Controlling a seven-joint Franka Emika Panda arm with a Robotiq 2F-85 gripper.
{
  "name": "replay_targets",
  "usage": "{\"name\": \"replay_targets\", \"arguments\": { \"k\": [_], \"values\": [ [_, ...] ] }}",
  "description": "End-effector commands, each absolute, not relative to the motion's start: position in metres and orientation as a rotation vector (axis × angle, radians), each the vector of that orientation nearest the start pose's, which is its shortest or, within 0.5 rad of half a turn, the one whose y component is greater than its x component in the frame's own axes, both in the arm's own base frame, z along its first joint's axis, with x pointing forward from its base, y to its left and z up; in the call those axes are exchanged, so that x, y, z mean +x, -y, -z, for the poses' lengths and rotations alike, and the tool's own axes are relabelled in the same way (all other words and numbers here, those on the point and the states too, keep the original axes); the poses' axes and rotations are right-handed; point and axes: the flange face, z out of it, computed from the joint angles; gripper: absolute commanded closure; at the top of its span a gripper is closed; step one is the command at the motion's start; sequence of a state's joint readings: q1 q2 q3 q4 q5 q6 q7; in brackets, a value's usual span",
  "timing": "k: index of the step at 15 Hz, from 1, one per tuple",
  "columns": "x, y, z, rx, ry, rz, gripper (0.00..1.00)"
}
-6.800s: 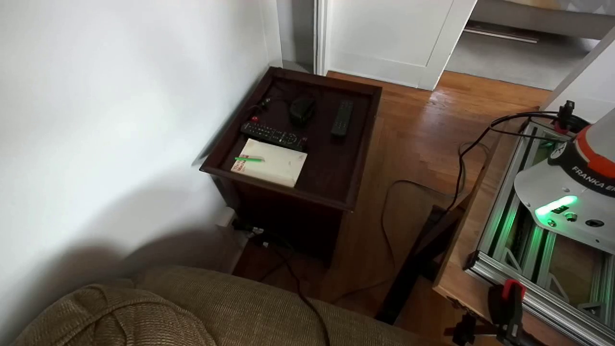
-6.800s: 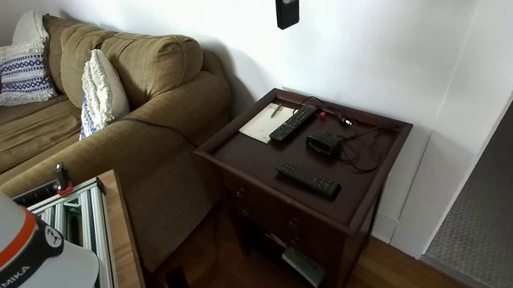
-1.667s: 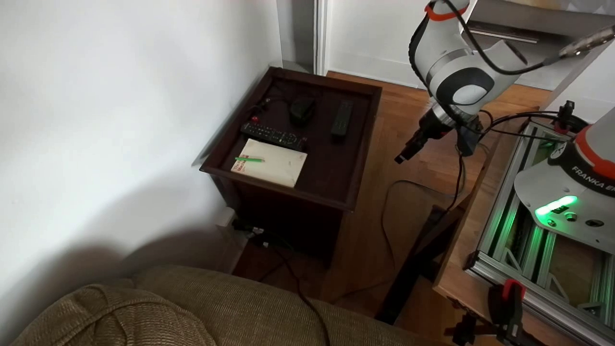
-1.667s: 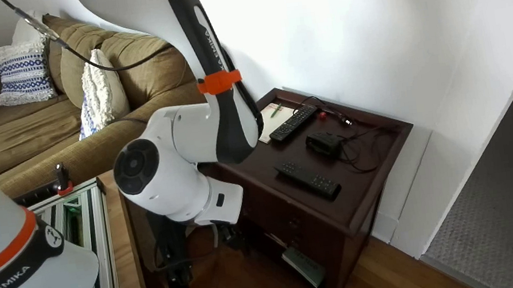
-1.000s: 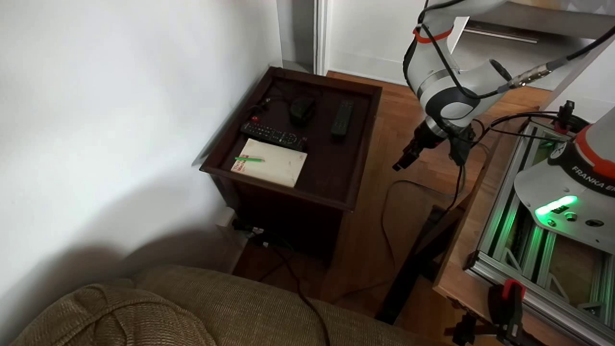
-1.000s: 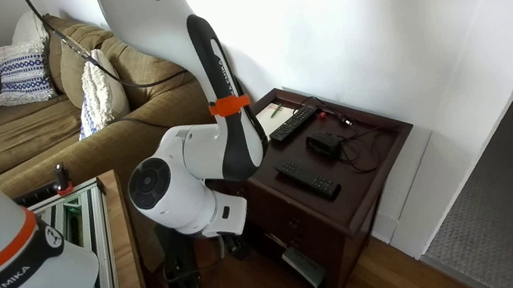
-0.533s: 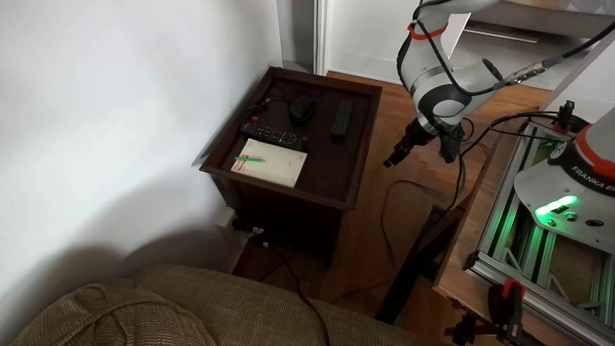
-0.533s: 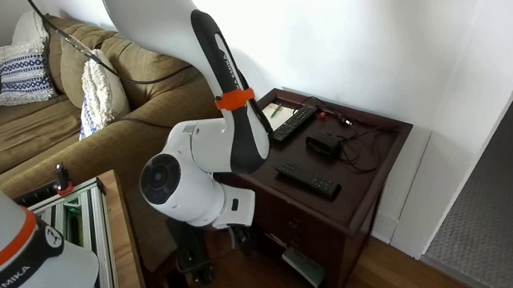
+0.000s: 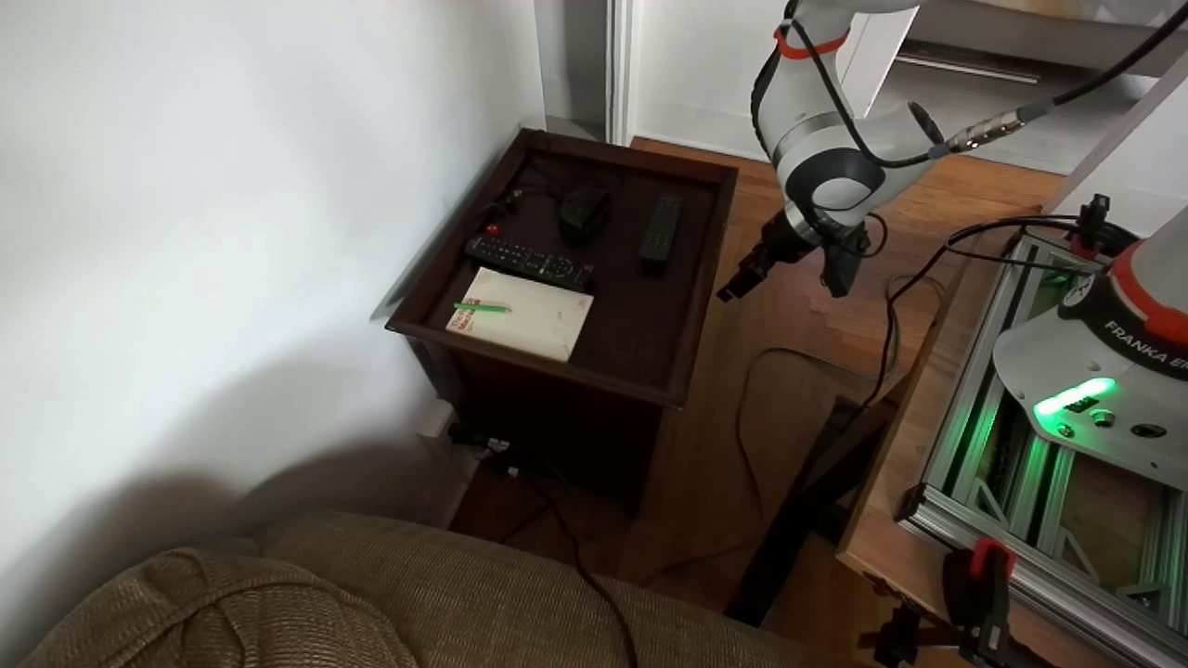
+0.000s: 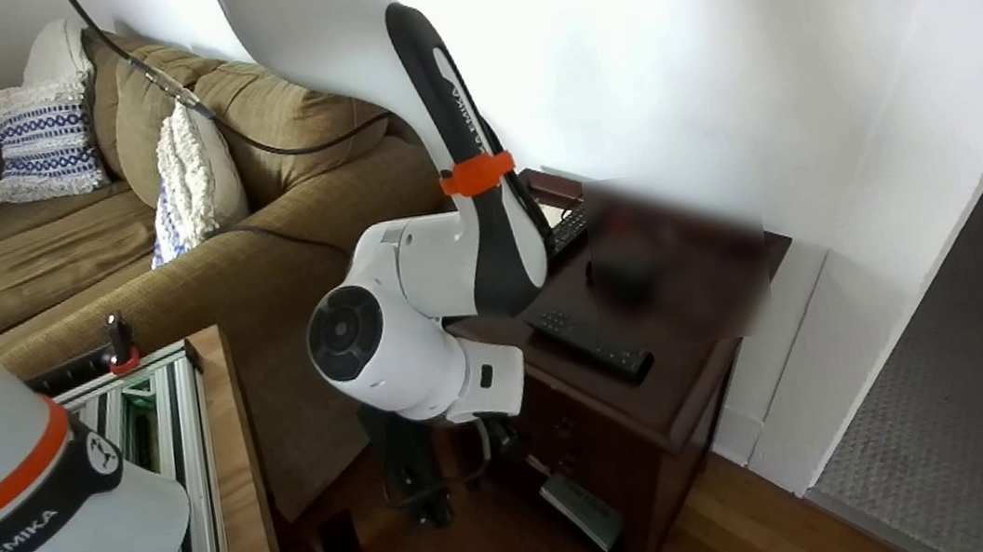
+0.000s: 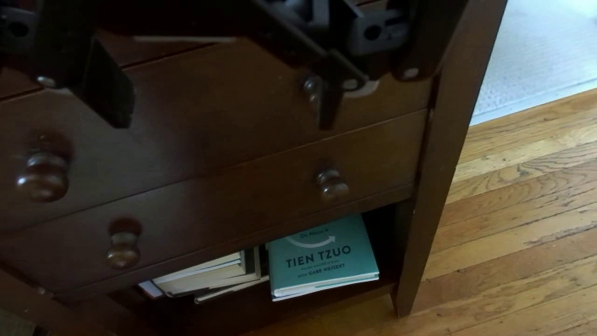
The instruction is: Open the top drawer
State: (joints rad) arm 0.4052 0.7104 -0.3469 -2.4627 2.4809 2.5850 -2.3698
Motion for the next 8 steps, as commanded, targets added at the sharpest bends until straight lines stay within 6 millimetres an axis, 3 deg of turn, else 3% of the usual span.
{"name": "replay_targets", "arguments": {
  "k": [1, 8],
  "values": [
    [0.343, 0.062, -0.006, -2.913, 0.204, 0.659, 0.0],
    [0.349, 0.083, 0.013, -2.821, 0.285, 0.739, 0.0]
  ]
}}
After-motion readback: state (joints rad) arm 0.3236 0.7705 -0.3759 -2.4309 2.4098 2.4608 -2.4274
